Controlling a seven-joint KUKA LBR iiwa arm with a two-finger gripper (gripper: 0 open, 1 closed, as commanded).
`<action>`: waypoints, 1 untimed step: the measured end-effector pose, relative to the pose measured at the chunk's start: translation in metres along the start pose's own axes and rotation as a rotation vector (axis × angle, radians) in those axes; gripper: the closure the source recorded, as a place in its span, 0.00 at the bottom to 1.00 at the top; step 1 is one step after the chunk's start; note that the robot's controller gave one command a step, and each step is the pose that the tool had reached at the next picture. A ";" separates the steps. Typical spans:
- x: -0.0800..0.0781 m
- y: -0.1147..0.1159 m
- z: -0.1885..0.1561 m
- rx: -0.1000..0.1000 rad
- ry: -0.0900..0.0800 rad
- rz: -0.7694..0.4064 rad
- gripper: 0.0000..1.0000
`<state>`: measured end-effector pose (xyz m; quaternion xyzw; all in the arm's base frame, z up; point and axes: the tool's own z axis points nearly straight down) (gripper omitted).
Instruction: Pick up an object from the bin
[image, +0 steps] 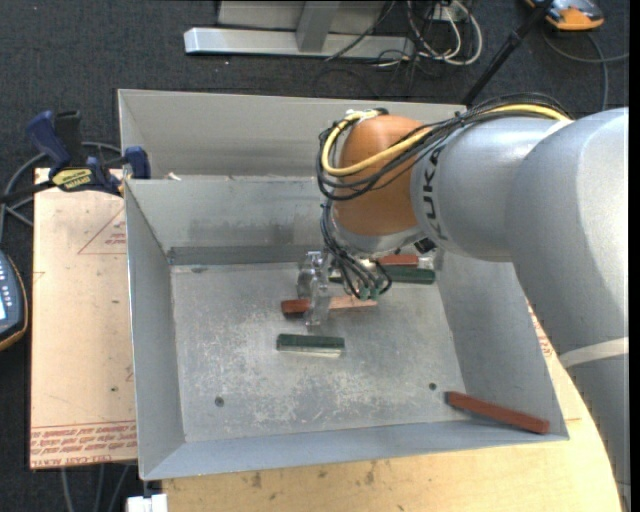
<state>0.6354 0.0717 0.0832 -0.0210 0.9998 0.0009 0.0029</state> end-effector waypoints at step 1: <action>-0.002 0.014 -0.136 0.000 -0.007 -0.031 1.00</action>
Offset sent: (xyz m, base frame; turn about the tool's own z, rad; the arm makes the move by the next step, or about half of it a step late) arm -0.0017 0.0132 0.1308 -0.0319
